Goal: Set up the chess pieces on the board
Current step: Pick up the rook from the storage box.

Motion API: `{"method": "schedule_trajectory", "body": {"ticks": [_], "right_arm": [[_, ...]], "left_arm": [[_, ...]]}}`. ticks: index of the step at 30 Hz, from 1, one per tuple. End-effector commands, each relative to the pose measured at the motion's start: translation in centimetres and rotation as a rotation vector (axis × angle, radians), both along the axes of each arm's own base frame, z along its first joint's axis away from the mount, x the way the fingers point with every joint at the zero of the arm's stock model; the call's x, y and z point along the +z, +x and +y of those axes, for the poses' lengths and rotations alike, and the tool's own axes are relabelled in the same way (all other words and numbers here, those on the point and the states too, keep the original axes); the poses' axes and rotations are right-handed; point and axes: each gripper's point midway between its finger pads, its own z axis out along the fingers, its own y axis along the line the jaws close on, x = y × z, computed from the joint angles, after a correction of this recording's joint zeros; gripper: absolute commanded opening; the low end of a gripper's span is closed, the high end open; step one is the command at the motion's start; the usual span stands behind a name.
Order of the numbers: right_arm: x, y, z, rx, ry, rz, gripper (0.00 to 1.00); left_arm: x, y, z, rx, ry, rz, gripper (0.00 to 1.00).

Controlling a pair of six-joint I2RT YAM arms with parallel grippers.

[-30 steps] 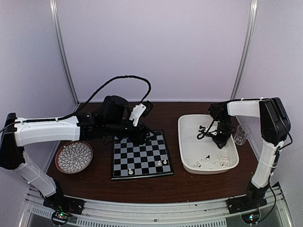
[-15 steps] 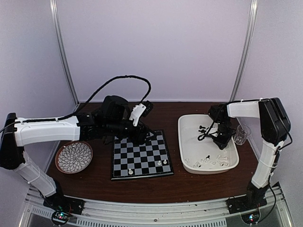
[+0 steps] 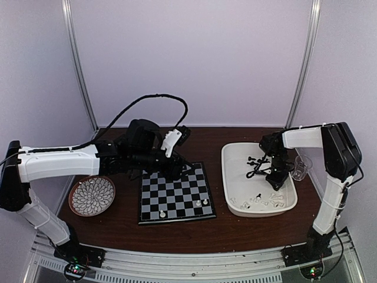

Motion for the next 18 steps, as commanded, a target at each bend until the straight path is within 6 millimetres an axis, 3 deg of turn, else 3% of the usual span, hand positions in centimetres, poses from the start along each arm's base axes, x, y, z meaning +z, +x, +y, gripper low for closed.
{"method": "schedule_trajectory", "body": {"ticks": [1, 6, 13, 18], "right_arm": [[0.7, -0.5, 1.2, -0.022, 0.079, 0.001, 0.21], [3.7, 1.0, 2.8, -0.022, 0.177, -0.098, 0.19], [9.9, 1.8, 5.5, -0.049, 0.378, -0.213, 0.18], [16.3, 1.7, 10.4, -0.070, 0.770, -0.287, 0.17]], "left_arm": [[1.5, 0.5, -0.7, -0.001, -0.032, -0.022, 0.49], [1.6, 1.0, -0.9, 0.014, -0.025, -0.047, 0.49], [4.1, 2.1, -2.7, 0.029, -0.127, -0.086, 0.49], [7.2, 2.2, -4.1, 0.055, -0.223, -0.160, 0.48]]}}
